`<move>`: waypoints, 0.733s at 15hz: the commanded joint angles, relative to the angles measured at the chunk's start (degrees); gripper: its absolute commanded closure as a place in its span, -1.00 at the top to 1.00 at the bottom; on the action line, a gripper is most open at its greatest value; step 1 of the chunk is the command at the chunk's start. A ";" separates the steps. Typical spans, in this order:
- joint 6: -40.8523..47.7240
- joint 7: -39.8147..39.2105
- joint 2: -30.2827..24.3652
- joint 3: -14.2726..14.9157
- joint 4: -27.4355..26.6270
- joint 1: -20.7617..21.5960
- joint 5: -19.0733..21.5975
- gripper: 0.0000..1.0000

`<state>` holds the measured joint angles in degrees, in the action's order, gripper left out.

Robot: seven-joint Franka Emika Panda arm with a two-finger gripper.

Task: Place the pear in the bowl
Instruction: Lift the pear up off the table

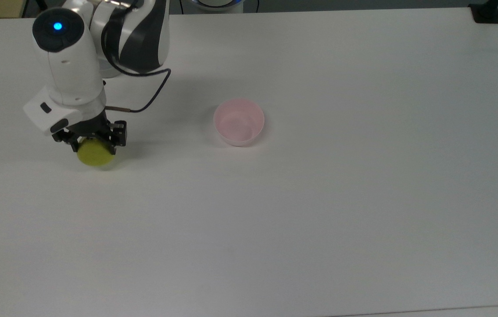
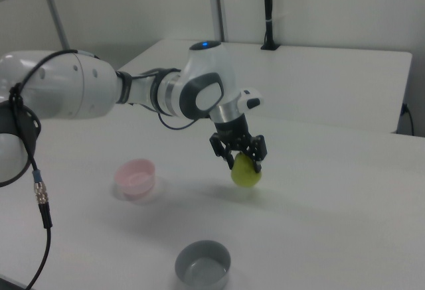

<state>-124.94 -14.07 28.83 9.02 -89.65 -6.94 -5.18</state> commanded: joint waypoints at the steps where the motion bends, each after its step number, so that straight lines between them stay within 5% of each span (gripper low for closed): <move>1: 4.52 1.77 -7.02 -1.19 -1.67 0.79 -0.80 -0.72; 11: 23.49 1.86 -17.84 -1.28 1.93 5.53 2.01 -0.72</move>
<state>-107.23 -13.66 14.09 7.45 -88.33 -3.51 -4.54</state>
